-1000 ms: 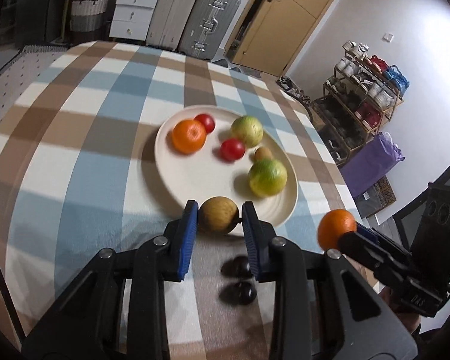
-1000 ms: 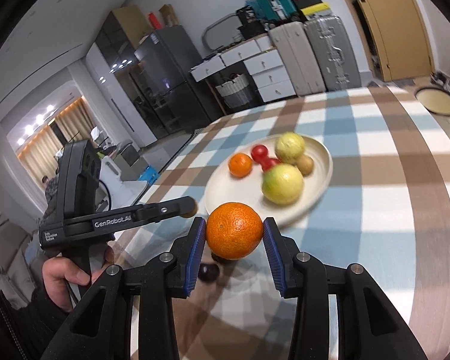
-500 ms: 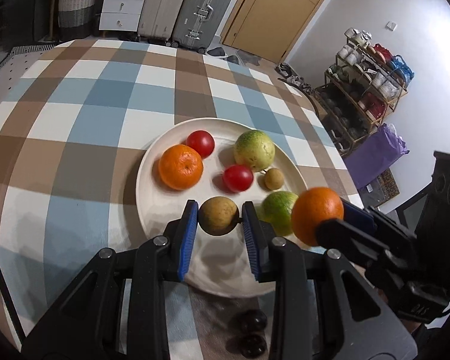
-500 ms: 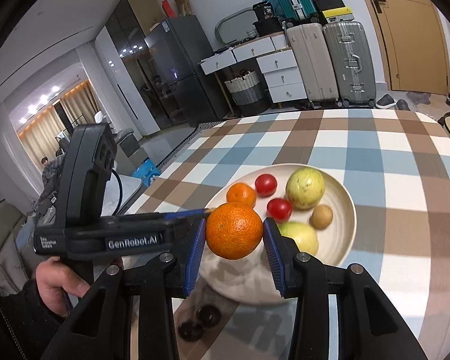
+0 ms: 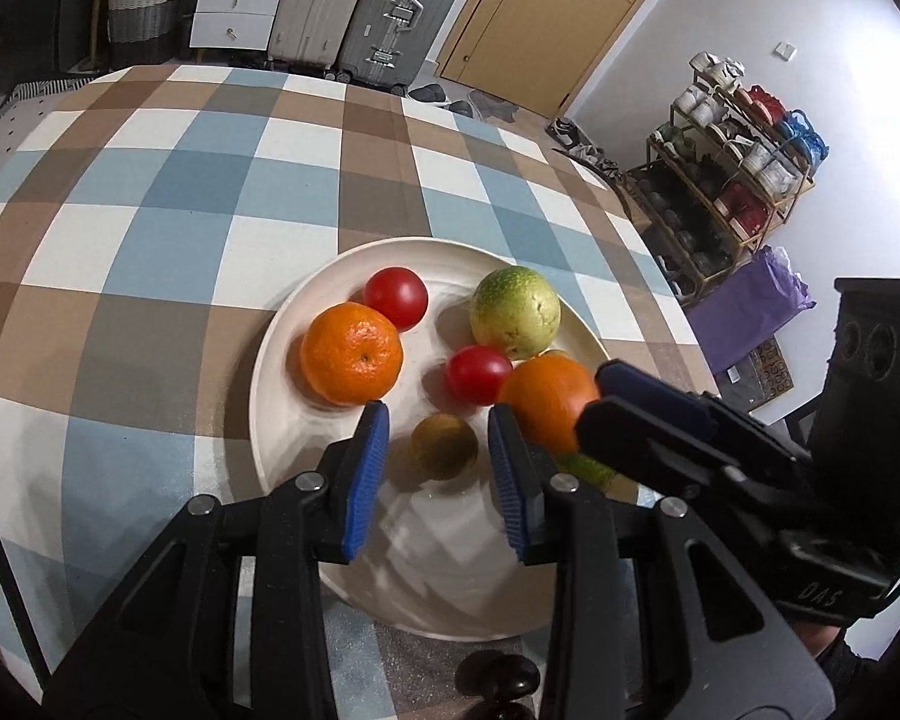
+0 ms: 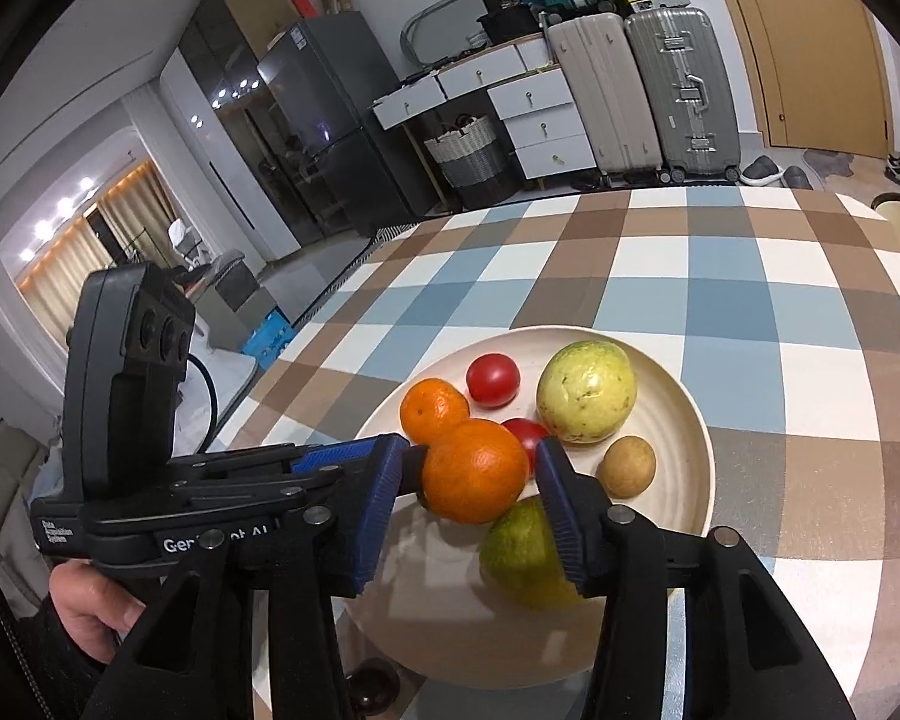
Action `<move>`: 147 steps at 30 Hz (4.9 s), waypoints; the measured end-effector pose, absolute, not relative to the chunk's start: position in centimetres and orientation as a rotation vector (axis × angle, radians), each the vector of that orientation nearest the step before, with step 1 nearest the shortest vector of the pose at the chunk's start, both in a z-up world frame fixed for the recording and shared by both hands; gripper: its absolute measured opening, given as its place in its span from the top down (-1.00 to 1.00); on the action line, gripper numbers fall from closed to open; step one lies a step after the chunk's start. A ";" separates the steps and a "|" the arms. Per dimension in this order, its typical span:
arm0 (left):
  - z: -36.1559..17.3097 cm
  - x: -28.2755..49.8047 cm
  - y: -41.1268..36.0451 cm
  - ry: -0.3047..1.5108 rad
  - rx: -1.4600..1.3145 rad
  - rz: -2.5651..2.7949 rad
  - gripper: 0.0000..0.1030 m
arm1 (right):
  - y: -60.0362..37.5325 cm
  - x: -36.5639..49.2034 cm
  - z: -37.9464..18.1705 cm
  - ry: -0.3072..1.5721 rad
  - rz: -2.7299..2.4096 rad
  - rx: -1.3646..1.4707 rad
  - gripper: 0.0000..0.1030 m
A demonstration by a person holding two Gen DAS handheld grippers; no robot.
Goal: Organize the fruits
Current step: 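Carry the pear and orange onto the cream plate and open both tools, then withdraw both tools from the plate, then move both open tools down toward the two dark plums on the cloth, then close the left tool on one dark plum and lift it, then grasp the other dark plum with the right tool while the left tool holds its plum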
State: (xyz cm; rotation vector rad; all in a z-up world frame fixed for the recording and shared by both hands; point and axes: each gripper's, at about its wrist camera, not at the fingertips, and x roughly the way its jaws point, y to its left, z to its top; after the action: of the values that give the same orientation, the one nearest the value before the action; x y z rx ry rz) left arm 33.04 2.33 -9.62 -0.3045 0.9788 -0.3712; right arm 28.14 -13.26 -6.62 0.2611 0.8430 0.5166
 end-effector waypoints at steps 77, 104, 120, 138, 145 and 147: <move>-3.4 6.2 2.8 0.643 -0.066 -0.061 -0.97 | -15.0 3.9 -1.4 0.581 0.369 0.158 -0.99; -11.5 16.0 -1.5 0.903 -0.012 -0.144 -0.97 | -17.1 9.7 -7.3 0.691 0.365 0.261 -0.99; -11.7 16.2 -0.3 0.953 -0.145 -0.320 0.54 | -17.5 9.6 -7.0 0.695 0.347 0.254 -0.99; -10.6 11.8 3.3 0.898 -0.168 -0.274 0.58 | -16.6 10.2 -6.8 0.789 0.321 0.185 -0.99; -10.7 10.7 6.2 0.876 -0.192 -0.214 0.57 | -15.9 11.8 -8.5 0.888 0.320 0.236 -0.99; -10.6 10.5 7.0 0.872 -0.195 -0.201 0.57 | -15.3 12.4 -8.8 0.902 0.330 0.238 -0.99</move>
State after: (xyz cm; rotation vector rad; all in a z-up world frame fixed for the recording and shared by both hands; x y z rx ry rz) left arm 10.55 6.97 -10.61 -0.1949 0.8716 -0.2006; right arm 12.38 -15.27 -8.80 0.2376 0.9017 0.3295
